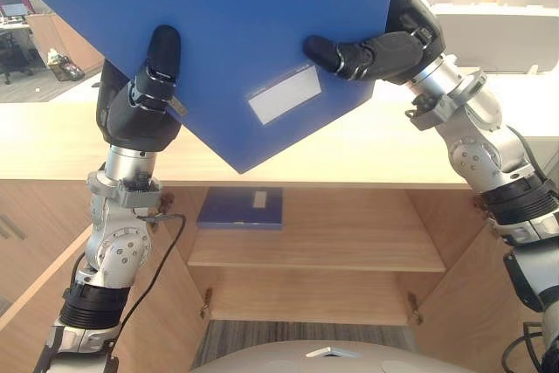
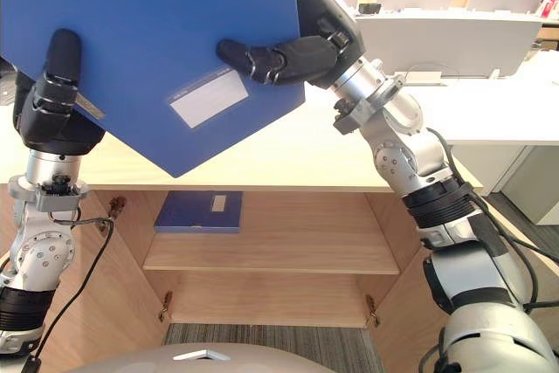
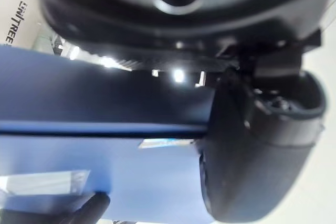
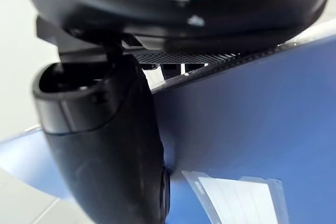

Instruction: Walk over to the cabinet, pick up the folder, carry it to the office cabinet, place the folder inside the office cabinet, then close the office cabinet door

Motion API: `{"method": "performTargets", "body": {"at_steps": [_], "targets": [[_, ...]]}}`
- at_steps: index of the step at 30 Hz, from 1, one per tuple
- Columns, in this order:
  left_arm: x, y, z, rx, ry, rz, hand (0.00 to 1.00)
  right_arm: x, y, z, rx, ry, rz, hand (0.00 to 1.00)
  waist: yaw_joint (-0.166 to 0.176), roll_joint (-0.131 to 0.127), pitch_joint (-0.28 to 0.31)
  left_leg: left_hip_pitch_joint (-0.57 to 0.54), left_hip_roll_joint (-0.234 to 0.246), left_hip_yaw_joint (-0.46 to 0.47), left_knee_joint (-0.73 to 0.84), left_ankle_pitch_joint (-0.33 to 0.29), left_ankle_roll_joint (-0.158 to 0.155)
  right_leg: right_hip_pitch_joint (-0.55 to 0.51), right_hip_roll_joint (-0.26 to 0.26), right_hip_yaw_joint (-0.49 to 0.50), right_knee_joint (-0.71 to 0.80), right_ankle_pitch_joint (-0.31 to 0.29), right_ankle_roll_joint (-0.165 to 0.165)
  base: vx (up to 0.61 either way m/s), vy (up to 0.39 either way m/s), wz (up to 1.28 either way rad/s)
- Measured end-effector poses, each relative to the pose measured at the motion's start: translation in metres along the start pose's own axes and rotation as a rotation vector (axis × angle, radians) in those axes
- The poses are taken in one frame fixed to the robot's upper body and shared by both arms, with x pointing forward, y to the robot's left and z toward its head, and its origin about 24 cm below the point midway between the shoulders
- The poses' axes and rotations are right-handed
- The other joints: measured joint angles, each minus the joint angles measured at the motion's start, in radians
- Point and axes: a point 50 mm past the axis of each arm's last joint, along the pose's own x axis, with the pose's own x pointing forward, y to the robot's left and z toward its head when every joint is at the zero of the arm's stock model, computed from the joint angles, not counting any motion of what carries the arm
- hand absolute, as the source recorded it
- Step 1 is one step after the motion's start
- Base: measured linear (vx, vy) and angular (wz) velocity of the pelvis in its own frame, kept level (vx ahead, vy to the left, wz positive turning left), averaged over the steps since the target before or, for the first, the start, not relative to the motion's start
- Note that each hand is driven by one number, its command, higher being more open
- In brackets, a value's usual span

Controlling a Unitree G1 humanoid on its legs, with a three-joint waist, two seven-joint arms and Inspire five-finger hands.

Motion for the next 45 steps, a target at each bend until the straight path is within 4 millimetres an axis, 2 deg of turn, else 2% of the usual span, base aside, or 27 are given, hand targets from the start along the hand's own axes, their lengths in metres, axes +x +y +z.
{"method": "performTargets", "body": {"at_steps": [3,9,15,16,22,25,28,32,36,38,40,45], "targets": [[-0.002,0.002,0.000,0.006,0.007,0.009,0.00,-0.004,0.003,-0.002,0.004,0.045,0.072,0.00,0.004,-0.004,-0.006,0.000,-0.001,0.000,0.001,0.001,-0.002,0.001,-0.001,0.000,0.000,0.001,-0.001,-0.04,0.057,0.01],[-0.006,-0.001,-0.008,-0.024,0.032,0.014,0.00,-0.004,0.002,-0.003,0.009,0.050,0.053,0.00,0.011,0.002,-0.013,0.001,-0.001,-0.002,-0.001,0.003,-0.006,0.001,-0.001,-0.001,0.000,0.002,-0.002,-0.02,0.031,0.01],[-0.030,0.000,-0.017,-0.045,0.087,0.089,0.00,-0.011,0.010,-0.022,0.071,0.127,0.060,0.00,0.012,0.010,-0.018,0.010,-0.002,-0.002,-0.011,0.009,-0.009,0.006,0.000,-0.001,0.000,0.002,-0.003,0.00,0.000,0.00],[-0.038,0.000,-0.019,-0.043,0.109,0.107,1.00,-0.015,0.014,-0.029,0.095,0.146,0.061,0.00,0.014,0.010,-0.018,0.016,-0.003,-0.002,-0.014,0.009,-0.010,0.011,0.000,-0.001,0.000,0.001,-0.004,0.00,0.000,0.00],[-0.092,-0.018,-0.021,0.000,0.269,0.178,1.00,-0.042,0.037,-0.066,0.246,0.299,0.067,0.00,0.019,0.006,-0.010,0.015,-0.011,-0.020,-0.023,0.012,-0.014,0.014,0.004,-0.009,0.000,-0.005,-0.010,0.00,0.001,0.04],[-0.110,-0.020,-0.021,-0.009,0.299,0.220,1.00,-0.046,0.045,-0.076,0.284,0.350,0.092,0.00,0.021,0.005,0.006,-0.004,-0.007,-0.037,-0.023,0.013,-0.017,0.003,0.011,-0.017,0.000,-0.012,-0.018,-0.04,0.005,0.17],[-0.134,-0.012,-0.034,0.019,0.379,0.298,1.00,-0.049,0.044,-0.077,0.232,0.398,0.110,0.00,0.048,0.009,0.054,-0.022,-0.002,-0.063,-0.023,0.026,-0.012,-0.004,0.020,-0.031,0.000,-0.014,-0.018,-0.05,0.007,0.18],[-0.174,-0.004,-0.057,-0.045,0.540,0.418,1.00,-0.052,0.048,-0.085,0.194,0.482,0.139,0.00,0.051,0.016,0.078,-0.041,-0.003,-0.077,-0.019,0.030,-0.017,-0.017,0.020,-0.050,0.009,-0.014,-0.023,0.01,0.038,0.09],[-0.208,-0.006,-0.080,-0.160,0.621,0.547,1.00,-0.057,0.049,-0.095,0.172,0.564,0.149,0.00,0.055,0.011,0.128,-0.043,-0.004,-0.081,-0.008,0.025,-0.015,-0.018,0.019,-0.051,0.023,-0.020,-0.022,0.03,0.055,0.01],[-0.221,-0.007,-0.086,-0.193,0.668,0.593,1.00,-0.059,0.047,-0.098,0.172,0.584,0.141,0.00,0.057,0.009,0.136,-0.047,-0.007,-0.083,-0.008,0.024,-0.014,-0.020,0.018,-0.052,0.023,-0.021,-0.021,0.02,0.052,0.06],[-0.245,-0.008,-0.094,-0.214,0.767,0.657,1.00,-0.062,0.043,-0.104,0.176,0.605,0.118,0.00,0.059,0.010,0.138,-0.051,-0.009,-0.090,-0.006,0.022,-0.010,-0.020,0.018,-0.057,0.023,-0.026,-0.023,0.02,0.039,0.09],[-0.280,-0.023,-0.116,-0.303,0.980,0.669,1.00,-0.049,0.042,-0.101,0.090,0.627,0.203,0.00,0.064,0.016,0.151,-0.047,0.000,-0.094,-0.006,0.018,-0.003,-0.015,0.026,-0.058,0.024,-0.029,-0.027,-0.01,0.024,0.01]]}}
